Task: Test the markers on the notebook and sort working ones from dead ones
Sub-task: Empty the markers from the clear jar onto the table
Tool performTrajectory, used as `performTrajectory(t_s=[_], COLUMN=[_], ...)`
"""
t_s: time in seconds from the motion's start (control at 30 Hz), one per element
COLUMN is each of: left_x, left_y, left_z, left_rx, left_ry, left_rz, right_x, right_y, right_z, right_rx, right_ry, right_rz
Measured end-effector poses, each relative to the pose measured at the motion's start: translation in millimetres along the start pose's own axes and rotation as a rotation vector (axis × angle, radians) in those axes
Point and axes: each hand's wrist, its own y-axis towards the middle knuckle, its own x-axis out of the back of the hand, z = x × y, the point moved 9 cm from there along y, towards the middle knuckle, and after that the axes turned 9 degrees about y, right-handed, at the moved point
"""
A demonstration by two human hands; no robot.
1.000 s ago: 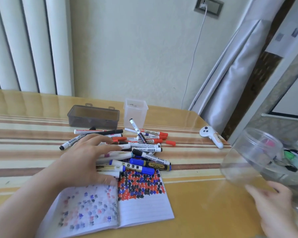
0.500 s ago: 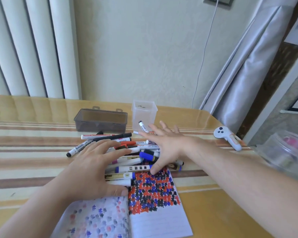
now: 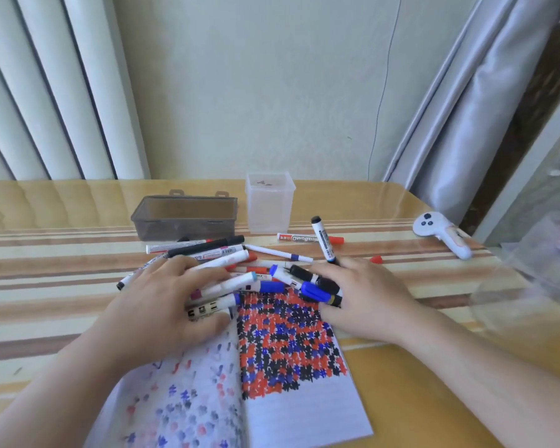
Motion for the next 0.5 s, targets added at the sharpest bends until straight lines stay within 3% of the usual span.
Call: performTrajectory(t_s=[0.13,0.27,0.37,0.5], left_x=[6,7,12,30], left_y=[-4,-14,-19,-27], left_z=[24,44,55,66], left_rx=[0.167,0.367,0.460,0.556], left_ry=[0.111,0.192,0.264,0.344], left_rz=[-0.049,0.019,0.100,0.073], right_x=[4,6,16,24], right_y=[-14,-19,-30,-53], right_z=[-31,-35,-39,-47], right_rx=[-0.145,-0.195,-0.174,-0.124], right_ry=[0.013,0.048,0.094,0.017], right_rz=[-0.068,-0.100,-0.150,-0.183])
